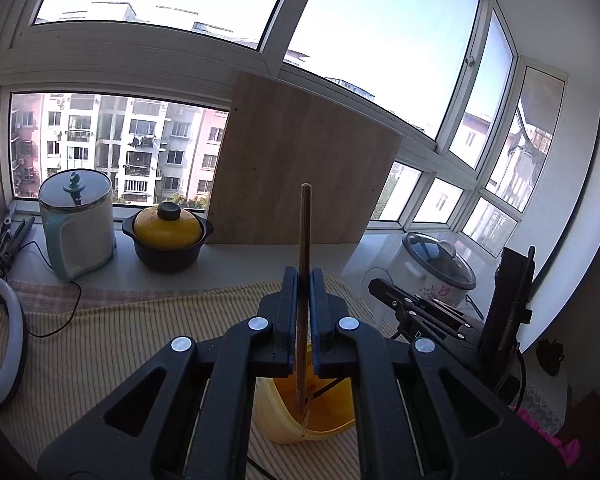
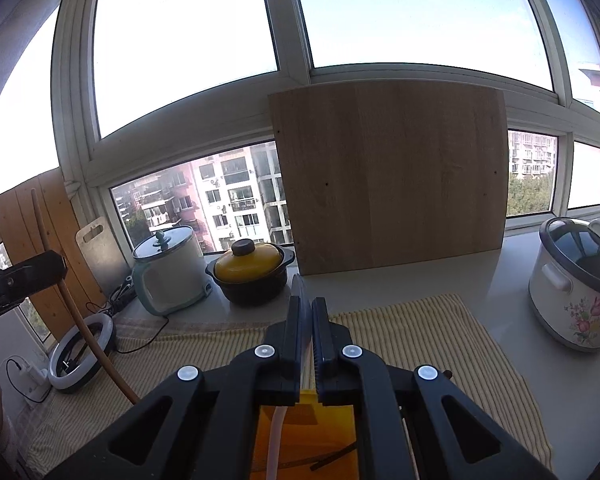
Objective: Organize utensils
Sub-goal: 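Lift the chopstick and clear spoon and carry both over the yellow bin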
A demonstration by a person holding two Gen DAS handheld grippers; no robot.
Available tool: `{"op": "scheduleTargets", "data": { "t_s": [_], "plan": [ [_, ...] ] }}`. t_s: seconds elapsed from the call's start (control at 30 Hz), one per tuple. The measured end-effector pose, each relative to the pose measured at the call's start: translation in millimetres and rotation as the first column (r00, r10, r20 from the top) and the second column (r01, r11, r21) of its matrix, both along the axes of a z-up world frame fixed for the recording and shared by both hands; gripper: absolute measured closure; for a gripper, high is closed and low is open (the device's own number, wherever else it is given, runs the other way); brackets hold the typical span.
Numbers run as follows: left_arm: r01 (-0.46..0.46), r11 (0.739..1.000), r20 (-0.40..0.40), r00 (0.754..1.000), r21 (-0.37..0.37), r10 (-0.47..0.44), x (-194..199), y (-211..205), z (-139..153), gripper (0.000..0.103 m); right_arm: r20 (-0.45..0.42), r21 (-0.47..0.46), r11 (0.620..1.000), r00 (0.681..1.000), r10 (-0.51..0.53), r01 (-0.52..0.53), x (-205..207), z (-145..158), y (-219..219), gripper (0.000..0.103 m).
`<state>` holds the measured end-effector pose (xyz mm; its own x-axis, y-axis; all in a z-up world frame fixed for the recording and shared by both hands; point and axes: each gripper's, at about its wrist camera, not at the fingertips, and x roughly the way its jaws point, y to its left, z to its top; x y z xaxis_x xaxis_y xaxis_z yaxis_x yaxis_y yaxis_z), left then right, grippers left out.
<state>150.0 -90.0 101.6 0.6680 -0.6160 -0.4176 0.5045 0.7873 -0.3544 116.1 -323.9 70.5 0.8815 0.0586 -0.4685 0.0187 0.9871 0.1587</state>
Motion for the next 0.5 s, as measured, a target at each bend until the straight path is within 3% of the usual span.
{"op": "scheduleTargets", "data": {
  "t_s": [0.5],
  "plan": [
    [0.010,1.000,-0.069,0.998,0.017,-0.009,11,-10,-26,0.100,-0.049,-0.074,0.997,0.999,0.020,-0.024,11,-25,10,0.100]
  ]
}}
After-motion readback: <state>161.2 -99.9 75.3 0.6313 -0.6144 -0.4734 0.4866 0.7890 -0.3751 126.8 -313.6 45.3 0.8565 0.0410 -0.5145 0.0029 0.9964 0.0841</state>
